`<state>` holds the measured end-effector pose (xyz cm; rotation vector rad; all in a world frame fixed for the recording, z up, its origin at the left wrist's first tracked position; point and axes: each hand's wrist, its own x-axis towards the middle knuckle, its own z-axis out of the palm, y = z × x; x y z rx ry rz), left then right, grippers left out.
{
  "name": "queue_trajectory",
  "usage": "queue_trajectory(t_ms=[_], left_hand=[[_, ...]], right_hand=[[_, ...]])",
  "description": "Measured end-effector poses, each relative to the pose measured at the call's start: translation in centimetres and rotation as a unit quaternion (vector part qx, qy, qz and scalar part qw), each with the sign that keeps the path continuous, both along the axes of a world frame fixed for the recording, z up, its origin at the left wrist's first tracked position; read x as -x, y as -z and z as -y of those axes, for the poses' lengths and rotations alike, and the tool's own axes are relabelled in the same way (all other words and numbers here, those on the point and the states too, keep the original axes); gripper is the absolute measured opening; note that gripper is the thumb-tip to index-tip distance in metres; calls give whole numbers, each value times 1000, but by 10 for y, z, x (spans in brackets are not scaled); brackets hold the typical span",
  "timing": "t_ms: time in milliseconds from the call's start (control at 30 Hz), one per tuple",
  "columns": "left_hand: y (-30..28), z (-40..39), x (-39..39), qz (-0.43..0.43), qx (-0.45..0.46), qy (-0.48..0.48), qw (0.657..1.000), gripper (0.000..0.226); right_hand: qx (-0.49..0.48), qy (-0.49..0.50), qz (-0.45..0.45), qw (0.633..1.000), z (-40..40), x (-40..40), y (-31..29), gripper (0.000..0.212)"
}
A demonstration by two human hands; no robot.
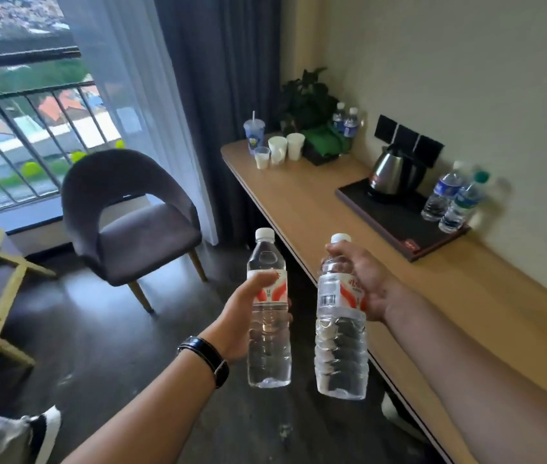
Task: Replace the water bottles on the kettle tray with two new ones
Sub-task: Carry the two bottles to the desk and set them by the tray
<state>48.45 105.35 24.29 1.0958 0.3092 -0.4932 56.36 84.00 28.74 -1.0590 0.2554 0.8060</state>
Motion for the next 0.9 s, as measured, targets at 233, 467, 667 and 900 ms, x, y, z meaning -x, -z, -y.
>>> queue_trajectory(t_ms=[233,467,667,900], left_hand=[[-4,-17,-114,1,4,78,997,63],[13,15,-233,-20,37,201,979,52],[16,54,-326,-52,31,278,959,60],[19,95,-409,-18,-19,326,945,61]], right_hand=[[61,122,-5,991,-4,-66,5,28],[94,219,-3,971,28,-143,26,31],[120,279,-28,952,62,-213,35,45],[143,357,-35,923,88,-272,43,35]])
